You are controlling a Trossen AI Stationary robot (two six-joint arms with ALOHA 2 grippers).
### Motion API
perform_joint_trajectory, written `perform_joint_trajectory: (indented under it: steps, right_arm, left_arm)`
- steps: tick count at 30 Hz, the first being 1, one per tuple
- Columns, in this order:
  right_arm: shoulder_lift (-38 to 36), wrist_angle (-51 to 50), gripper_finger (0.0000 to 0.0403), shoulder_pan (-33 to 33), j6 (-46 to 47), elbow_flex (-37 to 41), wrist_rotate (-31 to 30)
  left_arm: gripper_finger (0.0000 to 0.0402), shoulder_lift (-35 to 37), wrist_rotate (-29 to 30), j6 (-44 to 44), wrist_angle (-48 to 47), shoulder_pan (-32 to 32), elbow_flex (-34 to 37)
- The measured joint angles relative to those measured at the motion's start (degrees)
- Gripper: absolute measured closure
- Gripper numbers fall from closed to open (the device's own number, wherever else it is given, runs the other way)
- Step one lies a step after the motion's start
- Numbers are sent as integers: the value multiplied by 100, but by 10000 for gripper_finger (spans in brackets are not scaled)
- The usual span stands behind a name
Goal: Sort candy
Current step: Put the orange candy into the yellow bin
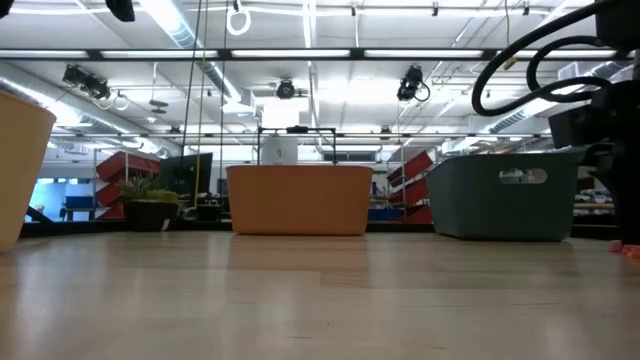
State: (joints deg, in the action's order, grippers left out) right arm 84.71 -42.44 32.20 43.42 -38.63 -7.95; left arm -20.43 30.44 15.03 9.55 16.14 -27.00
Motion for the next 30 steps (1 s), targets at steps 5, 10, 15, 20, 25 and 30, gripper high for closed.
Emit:
perform_joint_trajectory:
  steps: [5,10,15,20,25,30]
  right_arm:
    - [4,34,241,-16,-7,2,31]
    - [4,81,272,-17,-7,4,53]
    - [4,124,313,-17,7,5,51]
    - [7,123,336,-17,9,7,49]
    - [9,126,333,-17,173,7,42]
    - [-2,132,342,-17,343,6,26]
  left_arm:
    - [335,-2,0,-13,-122,-2,0]
    - [335,0,-1,-23,-82,-2,0]
    - [335,0,0,-24,-78,-2,0]
    - [335,0,-1,-26,-78,-2,0]
    - [335,0,0,-28,-75,0,0]
    - [335,0,0,-28,-75,-2,0]
